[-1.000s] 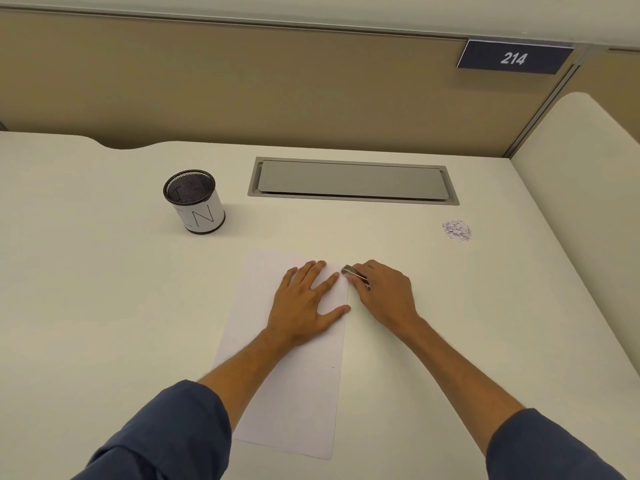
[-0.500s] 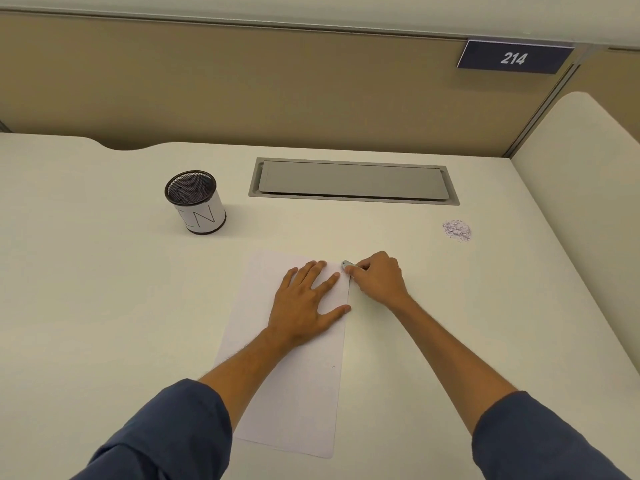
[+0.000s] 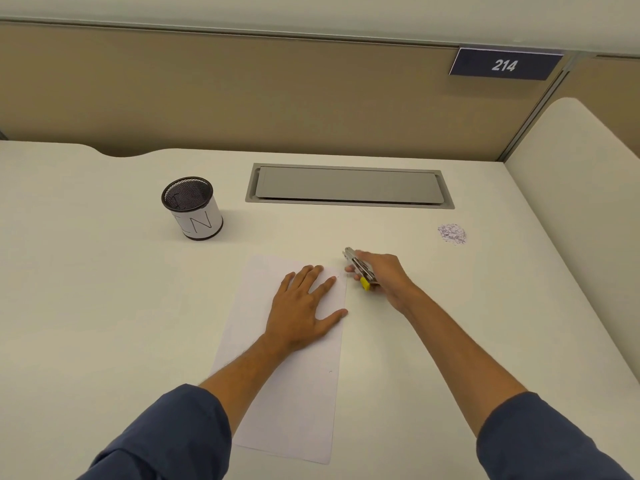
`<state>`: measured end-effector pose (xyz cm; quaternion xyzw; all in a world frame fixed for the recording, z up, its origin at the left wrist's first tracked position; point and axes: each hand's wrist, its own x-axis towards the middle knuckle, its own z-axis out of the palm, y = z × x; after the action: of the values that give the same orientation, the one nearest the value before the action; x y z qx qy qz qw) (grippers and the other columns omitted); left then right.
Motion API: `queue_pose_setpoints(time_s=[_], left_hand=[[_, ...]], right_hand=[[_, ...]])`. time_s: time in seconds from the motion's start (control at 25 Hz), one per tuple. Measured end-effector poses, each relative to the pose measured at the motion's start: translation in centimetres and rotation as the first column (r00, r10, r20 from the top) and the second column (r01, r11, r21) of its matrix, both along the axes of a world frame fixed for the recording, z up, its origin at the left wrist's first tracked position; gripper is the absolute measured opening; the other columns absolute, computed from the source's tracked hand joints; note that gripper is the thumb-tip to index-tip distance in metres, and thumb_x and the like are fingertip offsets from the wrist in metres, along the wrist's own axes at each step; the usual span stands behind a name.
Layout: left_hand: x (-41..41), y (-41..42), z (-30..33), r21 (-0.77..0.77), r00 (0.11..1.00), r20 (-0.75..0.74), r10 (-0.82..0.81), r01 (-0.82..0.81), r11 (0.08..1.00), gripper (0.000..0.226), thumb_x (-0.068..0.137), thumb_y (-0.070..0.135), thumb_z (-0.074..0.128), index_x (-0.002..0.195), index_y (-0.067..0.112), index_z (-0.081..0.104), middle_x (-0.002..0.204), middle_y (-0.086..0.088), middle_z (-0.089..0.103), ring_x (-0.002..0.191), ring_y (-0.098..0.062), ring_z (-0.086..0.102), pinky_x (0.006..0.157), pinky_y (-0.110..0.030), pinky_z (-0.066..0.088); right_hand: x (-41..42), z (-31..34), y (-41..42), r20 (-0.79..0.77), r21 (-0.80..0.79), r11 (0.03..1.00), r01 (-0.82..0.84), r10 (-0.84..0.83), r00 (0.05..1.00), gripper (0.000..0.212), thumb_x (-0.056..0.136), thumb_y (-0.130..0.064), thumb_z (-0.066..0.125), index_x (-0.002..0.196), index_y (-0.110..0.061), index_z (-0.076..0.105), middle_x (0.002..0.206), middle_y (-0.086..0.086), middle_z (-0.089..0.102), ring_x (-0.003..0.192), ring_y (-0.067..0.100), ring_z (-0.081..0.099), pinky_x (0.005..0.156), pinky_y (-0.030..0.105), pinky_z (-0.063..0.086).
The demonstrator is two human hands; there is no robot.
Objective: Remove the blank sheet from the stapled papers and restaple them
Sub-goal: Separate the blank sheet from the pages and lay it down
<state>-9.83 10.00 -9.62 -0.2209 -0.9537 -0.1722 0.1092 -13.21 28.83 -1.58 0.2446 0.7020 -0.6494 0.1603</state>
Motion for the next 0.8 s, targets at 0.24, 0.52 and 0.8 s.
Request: queue_pose_setpoints(time_s=[0.24, 0.52, 0.8], left_hand=[[0.0, 0.0, -0.1, 0.005, 1.0, 0.017, -0.003, 0.003, 1.0, 0.068, 0.086, 0.07, 0.044, 0.138, 0.026, 0.053, 0.149, -0.004, 0.045, 0.139, -0.024, 0.038, 0.113, -0.047, 0.032], [0.0, 0.0, -0.4, 0.021, 1.0, 0.01, -0.004, 0.003, 1.0, 0.069, 0.086, 0.069, 0.044, 0.138, 0.025, 0.053, 0.15, -0.005, 0.045, 0.14, -0.025, 0.038, 0.114, -0.048, 0.031], [-0.2, 0.1, -0.7, -0.006, 0.999, -0.034, 0.002, -0.002, 1.0, 0.067, 0.087, 0.068, 0.044, 0.133, 0.021, 0.059, 0.144, -0.006, 0.051, 0.134, -0.026, 0.045, 0.112, -0.043, 0.029]], right_hand=[[-4.7, 0.0, -1.9, -0.091, 0.024, 0.997, 0.067, -0.065, 0.994, 0.02, 0.089, -0.025, 0.058, 0.103, -0.022, 0.072, 0.099, 0.004, 0.074, 0.083, 0.017, 0.06, 0.059, 0.021, 0.04], [-9.1, 0.3, -5.7, -0.226, 0.708, 0.704, 0.053, 0.155, 0.962, 0.026, 0.08, -0.024, 0.072, 0.098, -0.006, 0.07, 0.101, 0.008, 0.07, 0.09, 0.027, 0.066, 0.072, 0.032, 0.051], [-9.9, 0.4, -7.0, -0.144, 0.837, 0.546, -0.015, 0.248, 0.958, 0.033, 0.083, -0.031, 0.072, 0.102, -0.006, 0.062, 0.104, 0.009, 0.067, 0.094, 0.025, 0.064, 0.064, 0.027, 0.04]])
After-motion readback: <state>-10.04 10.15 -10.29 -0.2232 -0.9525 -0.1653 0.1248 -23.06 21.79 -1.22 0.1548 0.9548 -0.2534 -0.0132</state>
